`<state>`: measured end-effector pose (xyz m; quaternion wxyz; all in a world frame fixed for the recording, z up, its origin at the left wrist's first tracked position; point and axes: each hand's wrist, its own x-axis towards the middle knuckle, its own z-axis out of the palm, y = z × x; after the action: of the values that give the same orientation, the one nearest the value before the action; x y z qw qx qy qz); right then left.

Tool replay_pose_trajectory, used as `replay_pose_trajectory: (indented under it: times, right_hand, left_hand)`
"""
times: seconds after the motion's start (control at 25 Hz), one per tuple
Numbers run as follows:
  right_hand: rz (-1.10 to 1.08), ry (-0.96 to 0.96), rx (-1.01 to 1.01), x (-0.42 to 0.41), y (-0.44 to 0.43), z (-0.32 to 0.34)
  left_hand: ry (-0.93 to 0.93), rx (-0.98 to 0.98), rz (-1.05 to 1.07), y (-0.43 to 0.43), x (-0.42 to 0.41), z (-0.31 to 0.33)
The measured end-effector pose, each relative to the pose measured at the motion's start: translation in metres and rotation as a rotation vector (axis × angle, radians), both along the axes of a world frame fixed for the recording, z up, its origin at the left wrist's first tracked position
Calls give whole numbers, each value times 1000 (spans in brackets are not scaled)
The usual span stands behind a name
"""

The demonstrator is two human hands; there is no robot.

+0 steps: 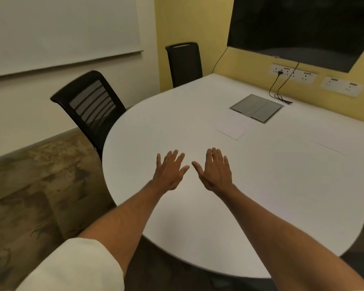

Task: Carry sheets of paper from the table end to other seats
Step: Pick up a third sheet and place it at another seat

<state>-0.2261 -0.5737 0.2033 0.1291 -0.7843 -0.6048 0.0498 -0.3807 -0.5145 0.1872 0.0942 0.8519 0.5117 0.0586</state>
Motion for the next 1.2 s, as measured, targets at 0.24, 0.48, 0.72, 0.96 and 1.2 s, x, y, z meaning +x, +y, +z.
replay_pose_trajectory:
  times: [0.24,0.48,0.72,0.96,1.2]
  right_hand:
    - [-57,-63,-7,-53,34,1]
    - [-146,-46,-35,-46,77,-11]
    - [-234,-53,-15,-15,154,-22]
    - [-339,-66,-28,12,198,-24]
    - [-496,-53,-41,24,233,-32]
  left_hand:
    - [-31,-32,37,45,-53,1]
    - [-86,-61,-24,101,-42,4]
    - [-63,-54,-136,191,-2,2]
    - [-42,-85,-255,244,40,-3]
    - [21,76,-434,303,67,0]
